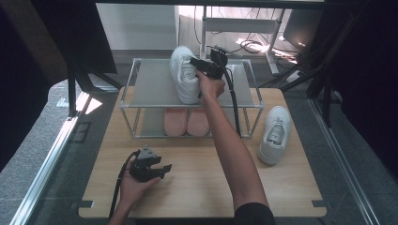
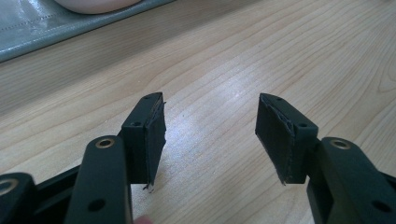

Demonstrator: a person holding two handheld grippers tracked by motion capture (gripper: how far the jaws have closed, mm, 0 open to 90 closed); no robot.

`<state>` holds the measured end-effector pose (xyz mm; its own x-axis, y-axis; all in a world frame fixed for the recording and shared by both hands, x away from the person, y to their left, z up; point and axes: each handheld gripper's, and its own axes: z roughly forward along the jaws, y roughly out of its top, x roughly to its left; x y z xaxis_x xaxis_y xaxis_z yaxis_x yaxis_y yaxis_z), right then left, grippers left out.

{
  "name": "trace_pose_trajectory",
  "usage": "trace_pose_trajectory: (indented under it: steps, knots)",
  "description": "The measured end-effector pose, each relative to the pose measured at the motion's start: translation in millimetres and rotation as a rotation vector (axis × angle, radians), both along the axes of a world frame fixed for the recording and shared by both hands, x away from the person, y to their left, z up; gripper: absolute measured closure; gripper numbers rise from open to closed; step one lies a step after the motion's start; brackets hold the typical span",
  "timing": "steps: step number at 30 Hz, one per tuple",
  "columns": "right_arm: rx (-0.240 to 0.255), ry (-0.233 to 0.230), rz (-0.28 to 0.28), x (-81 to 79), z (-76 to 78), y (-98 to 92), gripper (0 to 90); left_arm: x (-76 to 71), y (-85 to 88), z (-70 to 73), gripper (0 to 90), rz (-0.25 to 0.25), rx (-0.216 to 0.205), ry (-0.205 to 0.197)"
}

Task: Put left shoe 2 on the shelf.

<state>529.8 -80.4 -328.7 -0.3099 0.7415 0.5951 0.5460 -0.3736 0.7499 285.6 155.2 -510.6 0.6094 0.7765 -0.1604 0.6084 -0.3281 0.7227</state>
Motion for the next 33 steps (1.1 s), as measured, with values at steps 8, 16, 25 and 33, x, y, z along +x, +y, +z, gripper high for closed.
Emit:
trace_pose_trajectory:
  steps: [8,16,25,33]
  knots:
    - [-0.015,-0.051,0.050,-10.7,9.3,-9.2,55.2,-0.9,-5.2,-1.3,43.6,-0.012,0.009,0.003]
    - [-0.117,-0.132,0.121,-33.1,12.3,-25.3,67.4,-1.0,-7.3,-1.5,43.6,-0.012,0.017,0.000]
    - [-0.100,-0.166,0.153,-48.6,2.7,-48.3,84.0,-1.5,-10.3,-1.8,43.6,-0.019,0.024,0.001]
    - [-0.145,-0.168,0.177,-58.9,-9.9,-53.8,88.2,-1.7,-10.5,-1.9,43.5,-0.018,0.025,0.000]
